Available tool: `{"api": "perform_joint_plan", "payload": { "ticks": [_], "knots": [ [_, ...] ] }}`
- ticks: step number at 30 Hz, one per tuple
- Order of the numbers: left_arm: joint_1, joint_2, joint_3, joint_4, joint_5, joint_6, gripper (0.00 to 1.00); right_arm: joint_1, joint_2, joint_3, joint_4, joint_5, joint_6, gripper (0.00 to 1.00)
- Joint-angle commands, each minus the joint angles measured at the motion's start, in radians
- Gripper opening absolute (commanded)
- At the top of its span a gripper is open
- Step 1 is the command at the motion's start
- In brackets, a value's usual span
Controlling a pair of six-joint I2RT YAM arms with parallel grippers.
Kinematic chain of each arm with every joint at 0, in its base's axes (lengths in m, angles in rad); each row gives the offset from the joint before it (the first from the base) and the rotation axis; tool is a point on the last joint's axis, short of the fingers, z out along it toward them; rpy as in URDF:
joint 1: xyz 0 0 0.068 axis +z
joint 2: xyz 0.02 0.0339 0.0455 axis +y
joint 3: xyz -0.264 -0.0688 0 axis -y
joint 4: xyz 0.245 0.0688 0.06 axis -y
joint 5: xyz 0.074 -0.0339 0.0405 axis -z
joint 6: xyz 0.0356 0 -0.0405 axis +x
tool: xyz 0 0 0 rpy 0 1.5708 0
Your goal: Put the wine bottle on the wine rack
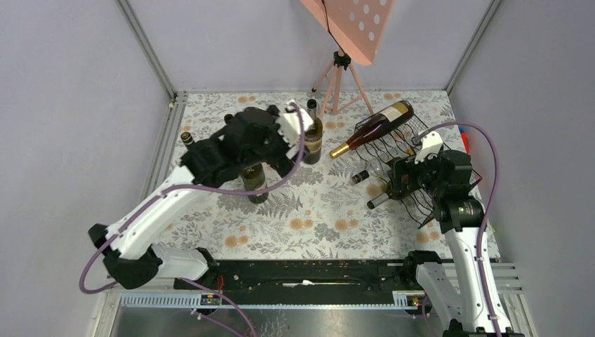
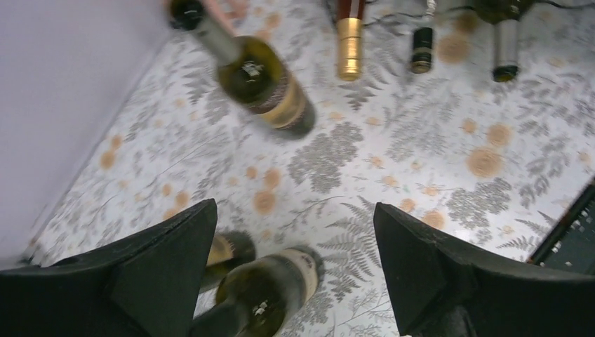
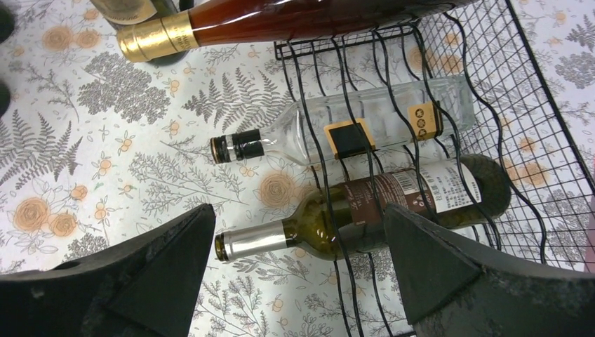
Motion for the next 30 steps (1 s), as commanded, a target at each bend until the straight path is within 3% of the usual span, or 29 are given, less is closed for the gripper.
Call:
{"api": "perform_joint_plan", "payload": {
  "ticks": [1, 14, 18, 22, 30],
  "knots": [
    [0.076, -0.087, 0.069, -0.037, -0.116, -0.011, 0.92, 0.004, 0.0, -0.006, 0.004, -0.061, -0.025, 0.98],
    [0.353, -0.075, 0.049, -0.154, -0.009, -0.153, 0.95, 0.004, -0.01, -0.014, -0.01, -0.111, -0.047, 0.98],
    [0.424, -0.069, -0.007, -0.152, 0.109, -0.183, 0.93, 0.004, -0.004, -0.01, -0.015, -0.131, -0.047, 0.98],
    [0.453, -0.075, -0.045, -0.152, 0.193, -0.192, 0.91, 0.005, -0.008, -0.016, -0.016, -0.125, -0.052, 0.98],
    [0.465, -0.096, -0.116, -0.146, 0.224, -0.183, 0.8, 0.004, -0.008, -0.019, -0.015, -0.128, -0.054, 0.98]
  ]
}}
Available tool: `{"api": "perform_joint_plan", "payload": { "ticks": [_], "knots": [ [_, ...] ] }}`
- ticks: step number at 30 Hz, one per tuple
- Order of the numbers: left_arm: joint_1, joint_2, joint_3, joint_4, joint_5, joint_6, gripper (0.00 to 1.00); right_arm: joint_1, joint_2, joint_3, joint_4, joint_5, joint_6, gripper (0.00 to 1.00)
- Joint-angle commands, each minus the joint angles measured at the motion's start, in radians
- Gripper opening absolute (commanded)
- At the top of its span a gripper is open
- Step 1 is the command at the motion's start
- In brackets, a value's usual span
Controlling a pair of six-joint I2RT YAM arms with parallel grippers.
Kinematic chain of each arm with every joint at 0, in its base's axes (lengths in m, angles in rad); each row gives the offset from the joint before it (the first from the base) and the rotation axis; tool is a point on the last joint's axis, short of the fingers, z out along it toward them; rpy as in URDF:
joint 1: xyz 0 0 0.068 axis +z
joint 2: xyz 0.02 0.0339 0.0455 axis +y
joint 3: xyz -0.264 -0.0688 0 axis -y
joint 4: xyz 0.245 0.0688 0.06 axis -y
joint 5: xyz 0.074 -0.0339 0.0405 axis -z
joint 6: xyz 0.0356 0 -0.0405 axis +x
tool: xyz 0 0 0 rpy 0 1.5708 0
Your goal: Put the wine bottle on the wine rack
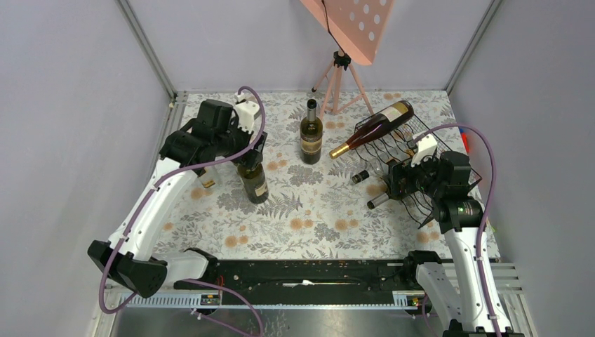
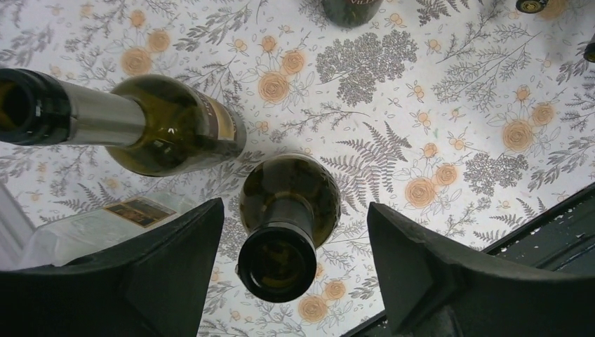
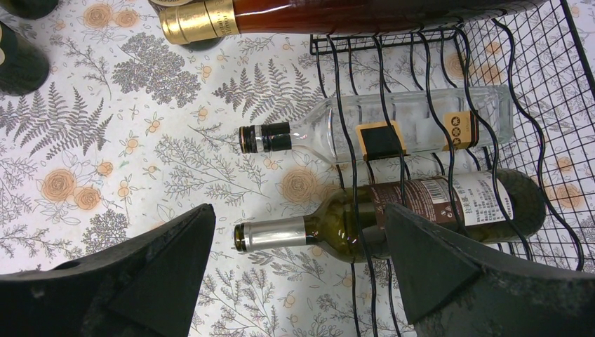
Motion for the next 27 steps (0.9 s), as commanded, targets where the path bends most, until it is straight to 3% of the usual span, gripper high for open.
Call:
{"api": "perform_joint_plan", "payload": {
  "ticks": [1, 15, 22, 25, 27],
  "knots": [
    [0.011, -0.033, -0.023, 0.031, 0.039, -0.006, 0.78, 0.004, -0.005, -0.004, 0.003, -0.024, -0.011, 0.98],
    [0.016, -0.031, -0.039, 0.059, 0.039, 0.008, 0.5, 0.004, -0.005, -0.011, 0.006, -0.025, -0.015, 0.98],
    [0.016, -0.044, -0.007, 0.049, 0.13, 0.021, 0.18, 0.004, 0.016, 0.001, 0.006, -0.066, -0.008, 0.99],
    [0.016, -0.06, 0.031, 0.051, 0.177, 0.03, 0.02, 0.005, 0.027, 0.023, -0.008, -0.165, -0.006, 1.0],
    [0.014, -0.065, 0.061, 0.051, 0.218, 0.034, 0.0, 0.006, 0.044, 0.045, -0.01, -0.227, 0.013, 1.0]
  ]
}}
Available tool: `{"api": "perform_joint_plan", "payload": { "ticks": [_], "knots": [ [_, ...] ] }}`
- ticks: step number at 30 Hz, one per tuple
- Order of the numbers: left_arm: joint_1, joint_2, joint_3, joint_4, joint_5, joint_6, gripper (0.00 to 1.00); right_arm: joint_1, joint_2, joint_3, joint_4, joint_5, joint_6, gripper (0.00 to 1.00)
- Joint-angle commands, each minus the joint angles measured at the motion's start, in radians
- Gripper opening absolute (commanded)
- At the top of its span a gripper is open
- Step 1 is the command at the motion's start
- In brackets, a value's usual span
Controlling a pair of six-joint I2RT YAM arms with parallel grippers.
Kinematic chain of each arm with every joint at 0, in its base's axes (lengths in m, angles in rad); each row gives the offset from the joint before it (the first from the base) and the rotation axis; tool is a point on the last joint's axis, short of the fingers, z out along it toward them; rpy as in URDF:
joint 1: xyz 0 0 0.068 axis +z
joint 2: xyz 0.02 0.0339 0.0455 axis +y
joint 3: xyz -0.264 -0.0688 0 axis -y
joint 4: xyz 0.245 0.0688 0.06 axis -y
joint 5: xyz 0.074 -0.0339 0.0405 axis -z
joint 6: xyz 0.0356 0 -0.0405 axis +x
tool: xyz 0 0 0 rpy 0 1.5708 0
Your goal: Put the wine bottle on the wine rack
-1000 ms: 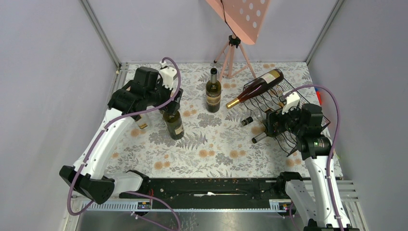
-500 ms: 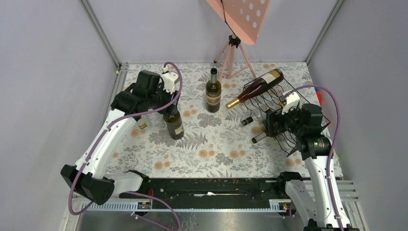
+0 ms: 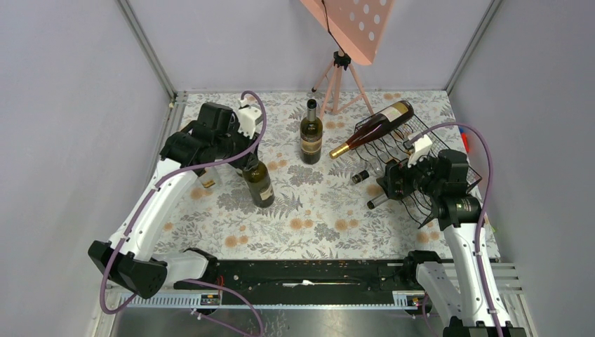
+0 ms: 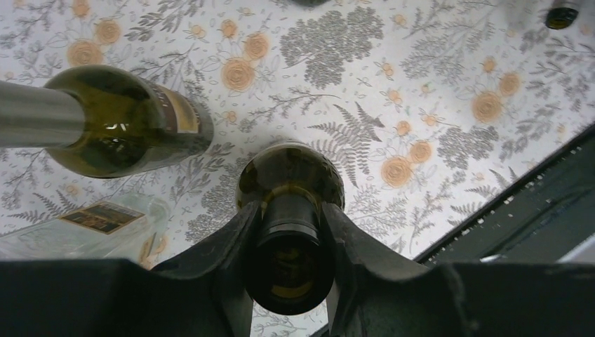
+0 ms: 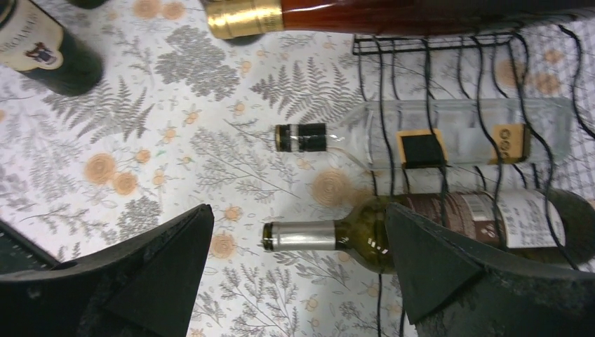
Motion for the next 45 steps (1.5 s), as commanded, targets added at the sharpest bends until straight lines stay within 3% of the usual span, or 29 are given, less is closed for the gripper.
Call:
{"api": "perform_joint_plan", "payload": {
  "ticks": [1, 8, 16, 26, 45],
  "knots": [
    [0.003, -0.056, 0.123, 0.059, 0.143, 0.012, 0.0, 0.008, 0.028, 0.063, -0.012, -0.175, 0.021, 1.0],
    [0.003, -0.036, 0.143, 0.158, 0.413, -0.143, 0.0, 0.062, 0.071, 0.126, 0.003, -0.336, 0.042, 1.0],
    [-0.002, 0.034, 0.172, 0.367, 0.586, -0.419, 0.0, 0.362, 0.148, 0.227, -0.021, -0.225, -0.001, 1.0],
    [-0.054, 0.077, 0.16, 0.564, 0.62, -0.591, 0.0, 0.488, 0.284, 0.272, 0.001, -0.251, 0.055, 1.0],
    [-0.089, 0.111, 0.063, 0.855, 0.634, -0.787, 0.0, 0.503, 0.267, 0.149, 0.02, -0.116, -0.027, 1.0]
  ]
}}
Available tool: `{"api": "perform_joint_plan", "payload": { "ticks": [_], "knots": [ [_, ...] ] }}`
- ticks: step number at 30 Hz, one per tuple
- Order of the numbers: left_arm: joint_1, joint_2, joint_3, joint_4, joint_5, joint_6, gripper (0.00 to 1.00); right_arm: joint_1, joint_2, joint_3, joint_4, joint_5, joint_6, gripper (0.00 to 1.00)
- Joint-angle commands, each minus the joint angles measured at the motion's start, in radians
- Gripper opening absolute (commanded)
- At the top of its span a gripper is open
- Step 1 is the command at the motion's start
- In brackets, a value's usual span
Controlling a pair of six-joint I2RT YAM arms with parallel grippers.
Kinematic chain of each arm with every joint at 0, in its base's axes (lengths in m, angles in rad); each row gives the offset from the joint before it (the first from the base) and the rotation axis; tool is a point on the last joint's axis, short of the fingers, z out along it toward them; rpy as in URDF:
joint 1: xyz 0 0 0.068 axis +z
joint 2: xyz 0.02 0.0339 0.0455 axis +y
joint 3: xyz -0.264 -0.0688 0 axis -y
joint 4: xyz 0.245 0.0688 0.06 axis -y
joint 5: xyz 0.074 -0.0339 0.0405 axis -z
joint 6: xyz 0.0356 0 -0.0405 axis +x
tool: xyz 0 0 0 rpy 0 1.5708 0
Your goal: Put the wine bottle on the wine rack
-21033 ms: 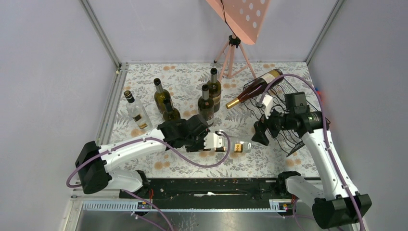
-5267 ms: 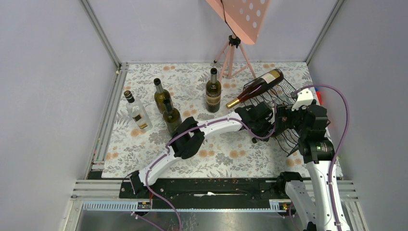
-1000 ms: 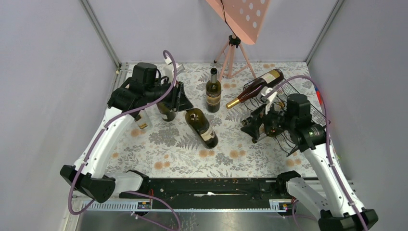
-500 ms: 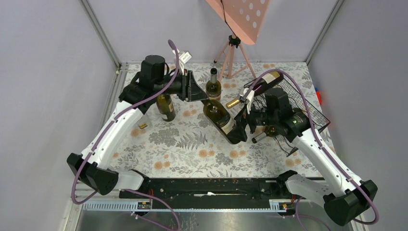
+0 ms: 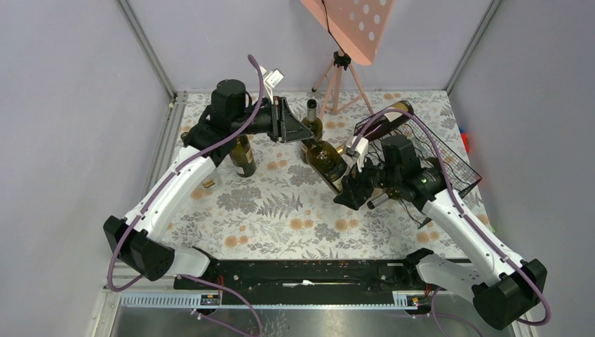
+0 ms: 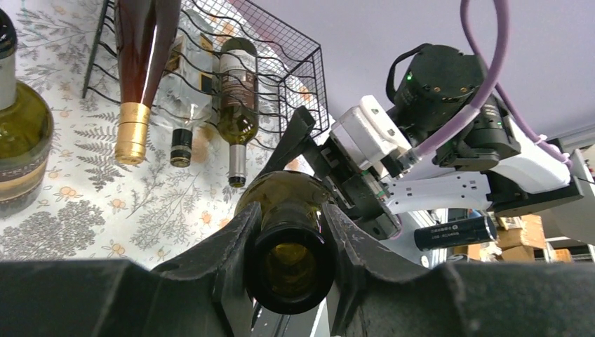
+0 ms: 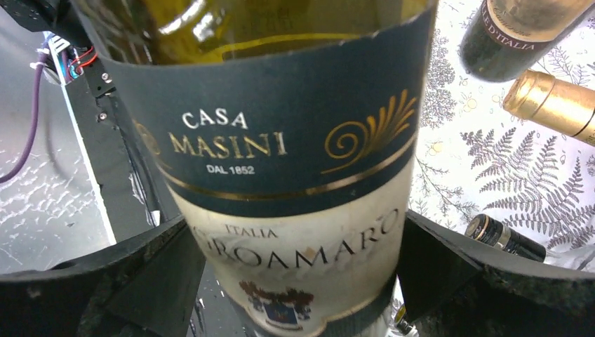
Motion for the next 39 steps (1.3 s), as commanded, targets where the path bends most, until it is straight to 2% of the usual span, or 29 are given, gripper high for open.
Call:
{"api": "perform_joint_plan", "payload": {
  "ticks": [1, 9, 14, 19, 23, 24, 27, 28, 32, 35, 39],
  "knots": [
    [-0.001, -0.021, -0.013, 0.265, 0.08, -0.139, 0.0, 0.011, -0.037, -0.019, 0.028, 0.048, -0.035, 1.0],
    [-0.004, 0.001, -0.07, 0.376, 0.096, -0.237, 0.0, 0.01, -0.046, -0.028, 0.036, 0.059, -0.035, 0.97],
    [-0.003, -0.005, -0.091, 0.396, 0.094, -0.249, 0.0, 0.01, -0.06, -0.03, 0.027, 0.06, -0.047, 0.86],
    [-0.004, -0.025, -0.116, 0.394, 0.085, -0.233, 0.0, 0.01, -0.077, -0.039, 0.015, 0.061, -0.067, 0.56],
    [-0.002, -0.048, -0.117, 0.359, 0.07, -0.171, 0.0, 0.01, -0.112, -0.059, 0.008, 0.073, -0.095, 0.26],
    [-0.002, -0.056, -0.12, 0.333, 0.066, -0.151, 0.07, 0.009, -0.122, -0.067, 0.009, 0.073, -0.099, 0.2],
    [-0.002, -0.082, -0.119, 0.257, 0.036, -0.06, 0.45, 0.002, -0.161, -0.086, 0.0, 0.067, -0.115, 0.01],
    [-0.002, -0.09, -0.119, 0.224, 0.017, -0.018, 0.56, 0.001, -0.17, -0.093, -0.008, 0.065, -0.123, 0.0],
    [-0.005, -0.124, -0.113, 0.132, -0.024, 0.15, 0.85, 0.001, -0.183, -0.113, -0.04, 0.017, -0.156, 0.0],
    [-0.015, -0.138, -0.082, 0.052, -0.049, 0.303, 0.97, 0.001, -0.183, -0.125, -0.07, -0.02, -0.182, 0.0],
    [-0.06, -0.155, -0.026, -0.105, -0.084, 0.559, 0.99, 0.001, -0.139, -0.109, -0.159, -0.062, -0.23, 0.0]
  ]
}}
